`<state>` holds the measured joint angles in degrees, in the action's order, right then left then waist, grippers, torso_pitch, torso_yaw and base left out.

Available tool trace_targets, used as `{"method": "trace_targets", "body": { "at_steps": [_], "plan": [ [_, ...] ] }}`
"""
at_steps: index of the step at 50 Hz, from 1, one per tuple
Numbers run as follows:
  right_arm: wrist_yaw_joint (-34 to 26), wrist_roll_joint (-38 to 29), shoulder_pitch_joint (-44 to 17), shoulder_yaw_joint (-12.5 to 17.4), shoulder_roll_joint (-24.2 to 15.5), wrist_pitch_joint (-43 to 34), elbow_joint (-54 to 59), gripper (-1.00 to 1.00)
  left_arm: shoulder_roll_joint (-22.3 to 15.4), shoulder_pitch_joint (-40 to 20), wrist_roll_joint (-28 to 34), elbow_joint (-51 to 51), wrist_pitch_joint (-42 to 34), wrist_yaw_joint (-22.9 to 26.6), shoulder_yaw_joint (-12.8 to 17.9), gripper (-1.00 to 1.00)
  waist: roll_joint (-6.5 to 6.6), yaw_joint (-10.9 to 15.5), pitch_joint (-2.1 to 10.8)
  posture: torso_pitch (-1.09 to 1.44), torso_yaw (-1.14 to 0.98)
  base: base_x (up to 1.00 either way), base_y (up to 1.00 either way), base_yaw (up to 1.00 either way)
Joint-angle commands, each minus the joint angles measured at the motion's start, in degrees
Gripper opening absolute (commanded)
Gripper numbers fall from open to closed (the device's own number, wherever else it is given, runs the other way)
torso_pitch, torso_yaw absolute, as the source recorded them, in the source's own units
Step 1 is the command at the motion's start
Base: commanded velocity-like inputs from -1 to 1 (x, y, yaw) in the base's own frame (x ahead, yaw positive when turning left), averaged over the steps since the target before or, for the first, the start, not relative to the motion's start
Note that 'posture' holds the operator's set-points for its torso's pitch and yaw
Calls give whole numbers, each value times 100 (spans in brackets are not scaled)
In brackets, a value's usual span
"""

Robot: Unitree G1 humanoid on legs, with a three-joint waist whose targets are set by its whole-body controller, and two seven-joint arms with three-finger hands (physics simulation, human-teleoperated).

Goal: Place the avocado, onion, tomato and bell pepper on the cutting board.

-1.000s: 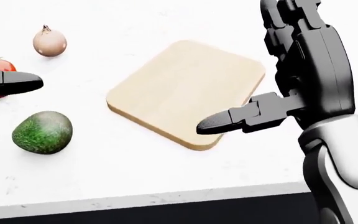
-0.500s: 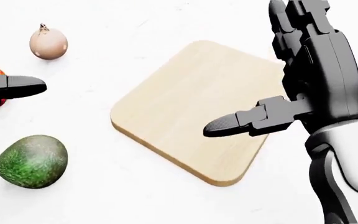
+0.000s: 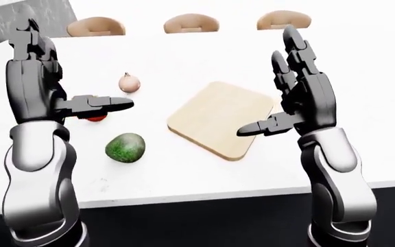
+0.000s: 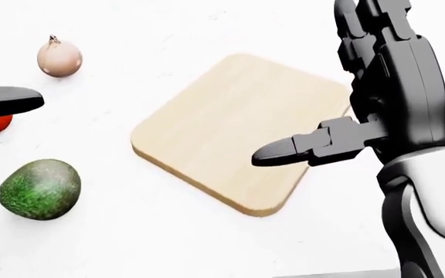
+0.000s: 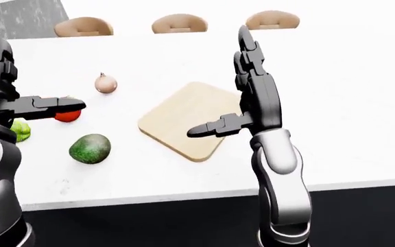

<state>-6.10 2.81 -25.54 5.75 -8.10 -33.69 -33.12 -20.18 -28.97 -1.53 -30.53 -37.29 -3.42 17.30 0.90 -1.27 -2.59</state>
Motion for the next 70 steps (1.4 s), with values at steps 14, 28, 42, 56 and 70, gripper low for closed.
{"method": "trace_targets", "body": {
  "at_steps": [14, 28, 42, 56, 70],
  "plan": [
    [-23, -44, -101, -11, 4, 318, 17, 100, -614, -321, -894, -1032, -522, 773, 113, 100, 26, 56, 119, 0, 0, 0, 0, 0],
    [-40, -45, -67, 3, 5, 321, -9, 100, -123, -477, 38, -1263, -686, 1743, -546, 100, -102, 151, 162, 0, 0, 0, 0, 0],
    [-44, -99, 25, -34, 49, 480, 93, 100, 271, 15, 1005, -1329, -497, 2548, -771, 100, -128, 160, 220, 0, 0, 0, 0, 0],
    [-58, -98, 79, -28, 57, 412, 5, 100, 402, 348, 1702, -1333, -336, 3069, -765, 100, -136, 162, 231, 0, 0, 0, 0, 0],
    [-64, -105, 44, -39, 74, 590, 223, 100, 392, 748, 2158, -1304, -102, 3512, -577, 84, -118, 138, 205, 0, 0, 0, 0, 0]
  ]
}}
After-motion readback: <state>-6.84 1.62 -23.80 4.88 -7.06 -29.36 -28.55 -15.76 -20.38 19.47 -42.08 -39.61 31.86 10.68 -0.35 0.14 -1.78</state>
